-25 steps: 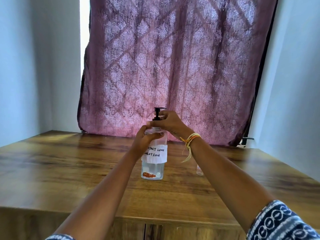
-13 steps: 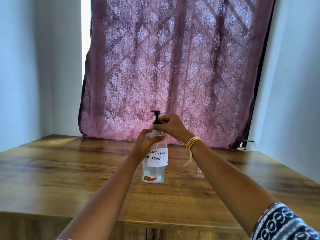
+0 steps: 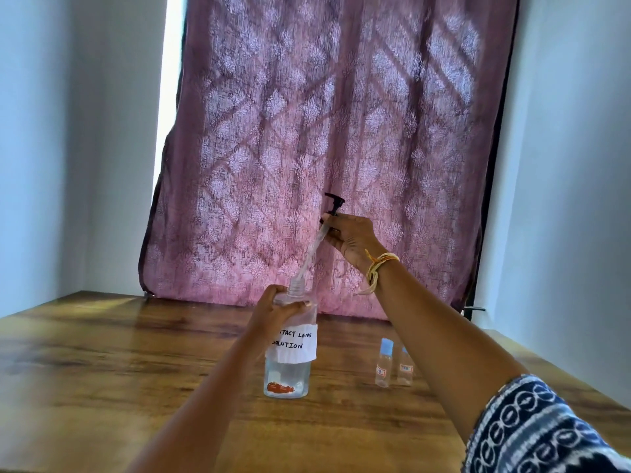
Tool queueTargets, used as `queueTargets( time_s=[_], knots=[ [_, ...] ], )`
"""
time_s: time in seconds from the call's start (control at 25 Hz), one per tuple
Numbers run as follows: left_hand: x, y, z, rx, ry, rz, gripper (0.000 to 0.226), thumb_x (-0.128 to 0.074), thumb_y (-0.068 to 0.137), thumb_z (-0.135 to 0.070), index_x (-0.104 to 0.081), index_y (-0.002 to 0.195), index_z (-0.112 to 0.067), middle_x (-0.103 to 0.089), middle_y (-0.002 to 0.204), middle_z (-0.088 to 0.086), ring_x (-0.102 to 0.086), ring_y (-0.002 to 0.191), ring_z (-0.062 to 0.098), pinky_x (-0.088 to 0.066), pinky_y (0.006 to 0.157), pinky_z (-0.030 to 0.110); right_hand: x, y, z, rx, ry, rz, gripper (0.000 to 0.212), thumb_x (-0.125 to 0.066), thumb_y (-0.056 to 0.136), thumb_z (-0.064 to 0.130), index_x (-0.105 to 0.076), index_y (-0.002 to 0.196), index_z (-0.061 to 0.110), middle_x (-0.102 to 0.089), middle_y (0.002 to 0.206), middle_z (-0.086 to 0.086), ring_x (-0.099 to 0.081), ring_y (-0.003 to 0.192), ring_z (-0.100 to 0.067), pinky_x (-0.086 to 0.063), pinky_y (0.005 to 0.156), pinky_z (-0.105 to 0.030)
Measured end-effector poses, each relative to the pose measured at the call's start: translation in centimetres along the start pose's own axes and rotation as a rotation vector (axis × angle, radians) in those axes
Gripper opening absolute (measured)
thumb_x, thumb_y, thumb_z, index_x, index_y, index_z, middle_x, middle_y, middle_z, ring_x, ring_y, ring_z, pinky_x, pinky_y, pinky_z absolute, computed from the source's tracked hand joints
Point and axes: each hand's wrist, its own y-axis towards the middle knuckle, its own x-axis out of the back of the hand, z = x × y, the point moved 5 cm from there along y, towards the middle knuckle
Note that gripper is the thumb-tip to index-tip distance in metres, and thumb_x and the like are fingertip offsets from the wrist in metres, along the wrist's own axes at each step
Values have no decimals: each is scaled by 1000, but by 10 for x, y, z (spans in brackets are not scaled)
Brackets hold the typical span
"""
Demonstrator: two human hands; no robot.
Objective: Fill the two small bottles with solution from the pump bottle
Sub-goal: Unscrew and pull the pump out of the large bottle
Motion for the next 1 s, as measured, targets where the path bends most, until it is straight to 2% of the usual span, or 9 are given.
queueTargets(
  time_s=[0.08, 0.2, 0.36, 0.52, 0.56, 0.64, 0.68, 0.84, 1.0],
  knots=[
    [1, -1, -1, 4, 9, 6, 43, -74, 80, -22, -48, 111, -9, -68, 97, 8, -67, 63, 19, -52, 47, 24, 6, 6, 10, 5, 1, -41, 21, -66, 84, -5, -62, 64, -2, -60, 57, -13, -53, 59, -26, -47, 59, -34],
    [1, -2, -2, 7, -9, 1, 42, -75, 79, -23, -49, 109, -11, -68, 97, 7, -67, 61, 18, -53, 50, 27, 19, 11, 23, 19, 81, -163, 16, -67, 86, -1, -62, 71, -4, -58, 68, -14, -54, 60, -23, -48, 59, -33],
    [1, -2, -2, -3, 1, 16, 41, -75, 79, -25, -49, 108, -13, -68, 99, 7, -68, 62, 16, -51, 47, 23, 45, 14, 37, 51, 215, -355, 20, -66, 86, 1, -57, 69, 0, -58, 67, -11, -56, 58, -16, -52, 54, -27],
    [5, -3, 3, -3, -88, 31, 41, -74, 79, -21, -49, 110, -12, -69, 104, 13, -68, 66, 17, -53, 49, 21, 75, 18, 23, 37, 313, -489, 13, -63, 90, 5, -55, 99, 3, -55, 71, -9, -52, 59, -15, -57, 62, -28],
    [8, -4, 4, -10, -94, 25, 42, -73, 79, -21, -50, 112, -10, -69, 105, 13, -69, 69, 18, -54, 50, 21, 81, 20, 13, -11, 286, -494, 9, -61, 92, 7, -54, 97, 4, -53, 69, -8, -49, 56, -14, -55, 59, -27],
    [16, -4, 4, -25, -102, 14, 41, -71, 81, -21, -50, 114, -7, -69, 105, 14, -69, 72, 22, -55, 52, 23, 89, 23, -10, -141, 212, -451, 13, -54, 96, 8, -51, 84, 4, -46, 65, -5, -40, 52, -11, -45, 42, -20],
    [20, -4, 5, -23, -120, 9, 40, -71, 82, -20, -50, 113, -6, -68, 106, 15, -69, 74, 24, -55, 53, 25, 92, 25, -24, -204, 180, -423, 17, -51, 97, 8, -51, 80, 3, -44, 65, -5, -37, 52, -11, -41, 41, -19],
    [28, -7, 8, -4, -201, -29, 28, -72, 82, -16, -52, 102, -17, -67, 103, 12, -67, 73, 23, -54, 51, 24, 84, 22, -80, -386, 8, -289, 20, -52, 94, 2, -56, 75, -1, -46, 61, -9, -40, 53, -15, -45, 55, -24],
    [19, -6, 7, -14, -127, 26, 53, -77, 70, -34, -50, 112, -15, -67, 107, 5, -69, 83, 22, -56, 58, 26, 63, 6, -134, -484, -324, -4, 25, -52, 96, 5, -57, 72, 3, -56, 48, -8, -50, 49, -18, -49, 55, -25]
  ],
)
